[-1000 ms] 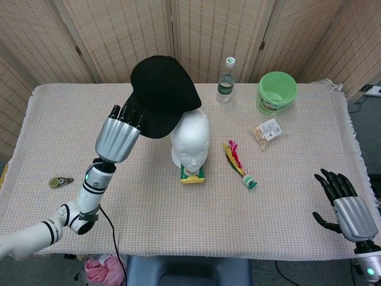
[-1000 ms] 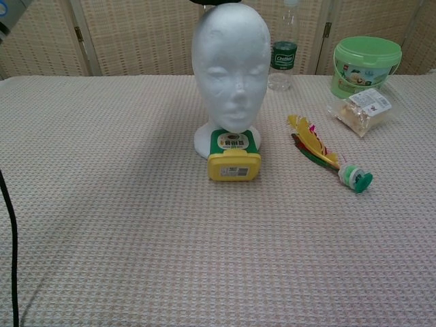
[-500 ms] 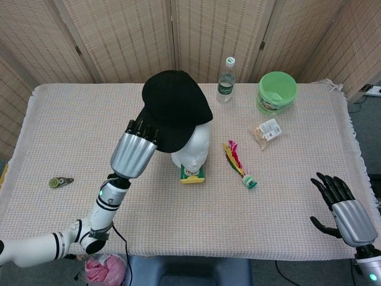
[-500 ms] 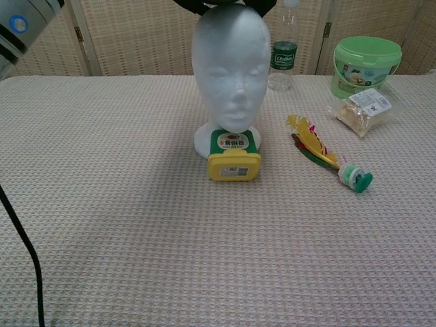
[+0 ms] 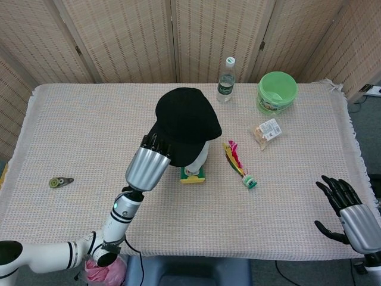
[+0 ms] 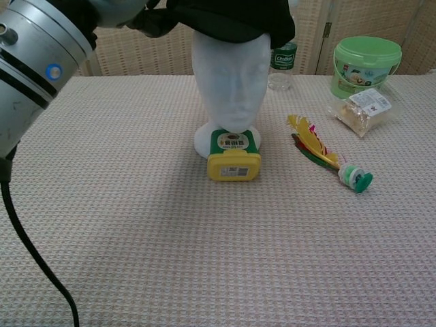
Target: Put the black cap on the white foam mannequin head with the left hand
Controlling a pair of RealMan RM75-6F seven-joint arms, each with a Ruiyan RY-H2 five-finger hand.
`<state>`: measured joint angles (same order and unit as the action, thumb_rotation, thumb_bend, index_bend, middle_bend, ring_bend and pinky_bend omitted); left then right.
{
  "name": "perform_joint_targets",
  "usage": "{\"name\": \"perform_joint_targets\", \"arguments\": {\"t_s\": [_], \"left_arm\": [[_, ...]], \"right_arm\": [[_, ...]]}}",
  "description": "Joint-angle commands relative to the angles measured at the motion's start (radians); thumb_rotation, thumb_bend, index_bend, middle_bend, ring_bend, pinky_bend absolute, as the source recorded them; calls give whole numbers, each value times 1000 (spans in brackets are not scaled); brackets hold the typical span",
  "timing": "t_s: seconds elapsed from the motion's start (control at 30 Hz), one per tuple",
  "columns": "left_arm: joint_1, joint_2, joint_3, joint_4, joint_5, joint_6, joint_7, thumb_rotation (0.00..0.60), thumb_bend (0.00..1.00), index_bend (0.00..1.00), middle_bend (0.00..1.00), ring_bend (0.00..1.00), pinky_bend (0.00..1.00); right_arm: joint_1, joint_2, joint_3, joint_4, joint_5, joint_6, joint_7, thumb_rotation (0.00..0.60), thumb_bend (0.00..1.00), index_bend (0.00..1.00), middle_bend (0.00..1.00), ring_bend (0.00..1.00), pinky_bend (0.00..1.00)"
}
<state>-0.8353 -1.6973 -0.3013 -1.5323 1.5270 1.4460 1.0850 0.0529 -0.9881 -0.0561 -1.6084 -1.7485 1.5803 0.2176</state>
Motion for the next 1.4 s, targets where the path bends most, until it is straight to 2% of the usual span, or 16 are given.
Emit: {"name": "perform_joint_targets", "arguments": {"t_s": [0.03, 0.53, 0.67, 0.73, 0.93, 1.23, 1.4], "left_arm": [[4, -8, 4, 6, 1, 2, -3, 600, 549, 700, 751, 507, 668], [20, -67, 27, 56, 18, 12, -25, 600, 548, 672, 749, 504, 668], [30, -65, 32, 37, 5, 1, 21, 600, 471, 546, 670, 486, 662], [36, -61, 29, 12, -16, -9, 53, 600, 391, 429, 599, 434, 625], [51, -40, 20, -78, -86, -43, 141, 600, 251, 208, 399, 242, 496], [74, -17, 26, -186, -168, -57, 214, 600, 228, 154, 305, 210, 474], [83, 8, 38, -257, -198, -61, 257, 600, 227, 149, 289, 201, 472]], "right_arm": [[0, 0, -1, 0, -2, 0, 2, 600, 186, 0, 0, 0, 0], [-3, 3, -2, 6, -7, 11, 13, 600, 186, 0, 0, 0, 0], [-2, 2, -2, 5, -7, 9, 13, 600, 186, 0, 0, 0, 0], [-2, 2, -2, 5, -8, 9, 13, 600, 186, 0, 0, 0, 0], [-2, 3, -1, 5, -5, 11, 15, 600, 186, 0, 0, 0, 0], [-2, 2, 3, 5, 3, 8, 14, 600, 186, 0, 0, 0, 0], [-2, 0, 3, 4, 3, 7, 11, 600, 186, 0, 0, 0, 0]]}}
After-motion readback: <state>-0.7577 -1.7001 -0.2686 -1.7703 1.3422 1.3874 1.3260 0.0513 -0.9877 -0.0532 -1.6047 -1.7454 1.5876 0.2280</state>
